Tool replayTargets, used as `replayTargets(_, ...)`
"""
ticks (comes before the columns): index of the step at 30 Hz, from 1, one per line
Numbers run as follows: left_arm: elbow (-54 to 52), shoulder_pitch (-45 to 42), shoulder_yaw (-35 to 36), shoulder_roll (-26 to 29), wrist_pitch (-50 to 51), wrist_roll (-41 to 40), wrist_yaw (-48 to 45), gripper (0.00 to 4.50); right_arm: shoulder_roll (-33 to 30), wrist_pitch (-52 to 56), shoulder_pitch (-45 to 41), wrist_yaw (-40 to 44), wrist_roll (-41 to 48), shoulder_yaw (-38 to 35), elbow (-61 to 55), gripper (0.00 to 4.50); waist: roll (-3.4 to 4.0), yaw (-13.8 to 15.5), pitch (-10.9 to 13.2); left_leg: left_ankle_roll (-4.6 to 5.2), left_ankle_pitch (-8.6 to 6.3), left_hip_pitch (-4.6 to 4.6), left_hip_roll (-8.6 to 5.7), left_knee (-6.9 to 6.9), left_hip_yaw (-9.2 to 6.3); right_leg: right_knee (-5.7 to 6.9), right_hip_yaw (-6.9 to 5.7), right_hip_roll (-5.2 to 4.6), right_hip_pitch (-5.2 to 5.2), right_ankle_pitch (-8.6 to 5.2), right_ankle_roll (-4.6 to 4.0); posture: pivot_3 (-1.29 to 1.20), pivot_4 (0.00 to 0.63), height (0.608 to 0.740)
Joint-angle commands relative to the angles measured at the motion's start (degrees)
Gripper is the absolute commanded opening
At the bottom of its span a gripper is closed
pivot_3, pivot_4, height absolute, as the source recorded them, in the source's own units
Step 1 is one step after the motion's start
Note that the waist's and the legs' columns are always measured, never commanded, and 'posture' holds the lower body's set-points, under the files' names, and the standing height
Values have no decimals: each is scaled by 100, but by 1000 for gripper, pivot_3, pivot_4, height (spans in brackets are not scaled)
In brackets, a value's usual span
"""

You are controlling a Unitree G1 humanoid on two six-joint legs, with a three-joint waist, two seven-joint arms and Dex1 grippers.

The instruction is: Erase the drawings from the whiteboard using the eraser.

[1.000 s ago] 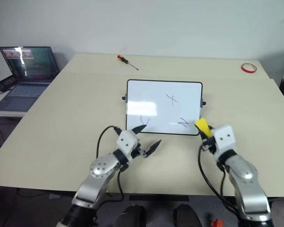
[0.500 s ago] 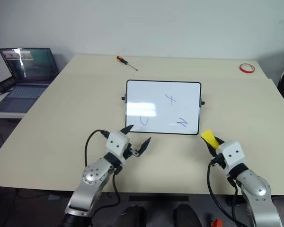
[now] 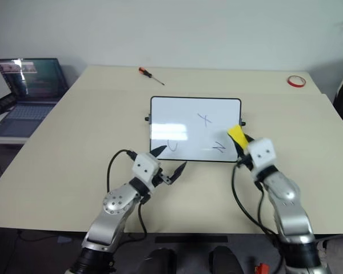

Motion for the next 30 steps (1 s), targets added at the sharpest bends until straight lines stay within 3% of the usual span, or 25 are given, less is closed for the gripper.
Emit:
replayTargets(1,-26,-113,2,57,-360,162,90,4500,116,-413,-471,20,-81,152,434,1144,0,9,0,0,0,-1,0,0,-1,0,0,0,0,0,0,0,150,740)
replayTargets(19,-32,-194,-33,51,-497,429,192,4500,487,-1717,-2453,305,-258,439,3350,1144,0,9,1,6,-4,-8,-4,1,5,-1,2,-11,-8,3,3,0,150,740)
replayTargets(30,-76,-161,-96,-55,-474,466,212,4500,434,-1481,-2866,524,-646,745,3960,1144,1,9,1,6,-4,-9,-2,0,7,1,4,-12,-12,3,2,0,150,740)
